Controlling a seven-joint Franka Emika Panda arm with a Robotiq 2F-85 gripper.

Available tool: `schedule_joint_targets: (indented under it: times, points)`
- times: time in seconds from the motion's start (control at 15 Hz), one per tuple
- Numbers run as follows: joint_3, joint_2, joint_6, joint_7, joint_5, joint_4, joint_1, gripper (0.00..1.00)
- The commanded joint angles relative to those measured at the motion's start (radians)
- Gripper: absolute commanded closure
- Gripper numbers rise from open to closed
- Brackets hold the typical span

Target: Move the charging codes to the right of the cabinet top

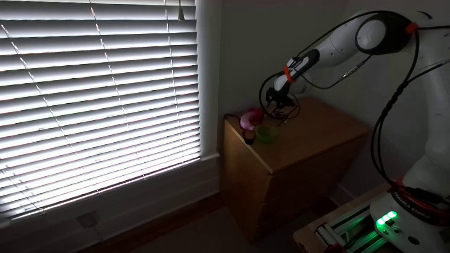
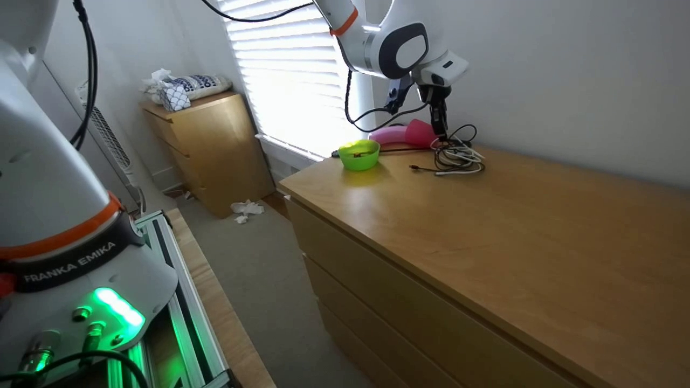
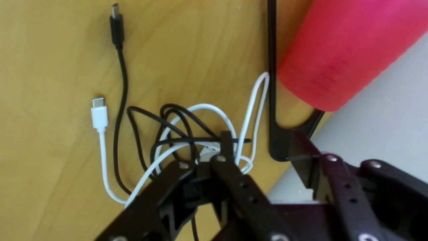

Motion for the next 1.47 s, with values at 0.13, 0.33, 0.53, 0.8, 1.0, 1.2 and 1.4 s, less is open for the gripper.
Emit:
schedule_joint_targets:
  times: [0.13,0.33,0.53,0.8,1.0,1.2,1.4]
  points:
    - [-0.007,0.067,0.025,-0.059,0.071,0.072,0.007,0.76]
    - [-0.018,0.073,0.010,-0.058,0.084,0.083,0.019,0.95]
    - [-0.057,0.032,-0.029,-0.020,0.084,0.057,0.057,1.00]
    - [-0.128,-0.069,-0.125,0.065,0.063,0.001,0.128,0.99]
    - [-0.104,-0.187,-0.213,0.070,0.056,-0.042,0.135,0.99]
    - [-0.082,-0.321,-0.245,0.069,0.049,-0.082,0.143,0.99]
    - [-0.088,-0.439,-0.266,0.110,0.008,-0.099,0.158,0.99]
